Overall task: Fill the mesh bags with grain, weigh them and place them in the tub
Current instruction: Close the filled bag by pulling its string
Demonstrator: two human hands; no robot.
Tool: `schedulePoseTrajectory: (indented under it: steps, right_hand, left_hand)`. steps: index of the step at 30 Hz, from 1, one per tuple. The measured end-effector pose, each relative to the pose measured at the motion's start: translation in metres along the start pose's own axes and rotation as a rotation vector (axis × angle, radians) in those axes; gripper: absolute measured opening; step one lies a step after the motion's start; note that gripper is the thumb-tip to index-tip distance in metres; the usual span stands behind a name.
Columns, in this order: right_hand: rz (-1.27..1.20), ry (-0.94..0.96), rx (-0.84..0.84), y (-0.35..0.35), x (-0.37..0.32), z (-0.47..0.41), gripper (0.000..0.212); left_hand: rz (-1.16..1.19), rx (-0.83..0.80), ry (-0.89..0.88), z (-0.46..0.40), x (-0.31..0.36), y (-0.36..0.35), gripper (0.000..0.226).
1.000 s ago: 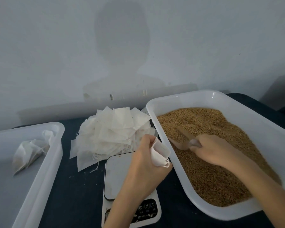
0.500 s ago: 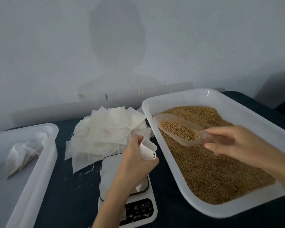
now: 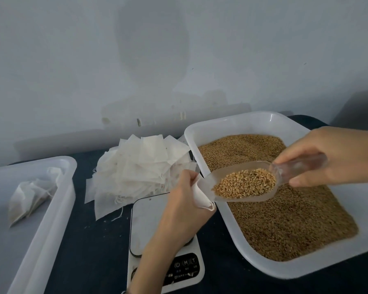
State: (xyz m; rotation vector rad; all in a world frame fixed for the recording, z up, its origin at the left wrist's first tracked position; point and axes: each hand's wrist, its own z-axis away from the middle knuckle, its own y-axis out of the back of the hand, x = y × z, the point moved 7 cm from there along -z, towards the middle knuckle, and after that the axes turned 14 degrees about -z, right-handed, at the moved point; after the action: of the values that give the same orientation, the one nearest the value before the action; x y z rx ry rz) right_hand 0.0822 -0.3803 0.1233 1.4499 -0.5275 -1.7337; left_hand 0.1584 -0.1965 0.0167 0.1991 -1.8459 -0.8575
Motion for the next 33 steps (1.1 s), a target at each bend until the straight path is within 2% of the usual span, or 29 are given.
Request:
schedulePoseTrajectory:
  steps: [6,11,21,33]
  right_hand:
    - [0.143,0.007,-0.050,0.002,-0.015,-0.013,0.021]
    - [0.274,-0.024,-0.083,0.006,-0.029,-0.021,0.018]
    - [0.344,-0.064,-0.105,0.006,-0.042,-0.034,0.019]
    - [0.300,-0.077,-0.077,0.006,-0.040,-0.031,0.018]
  left_hand:
    - [0.029,0.011,0.020,0.004,-0.003,-0.003,0.042]
    - [0.019,-0.005,0.038,0.007,-0.005,-0.006,0.043]
    - [0.033,-0.027,0.053,0.011,-0.008,-0.006,0.044]
    - [0.136,-0.019,0.097,0.012,-0.014,-0.008,0.033]
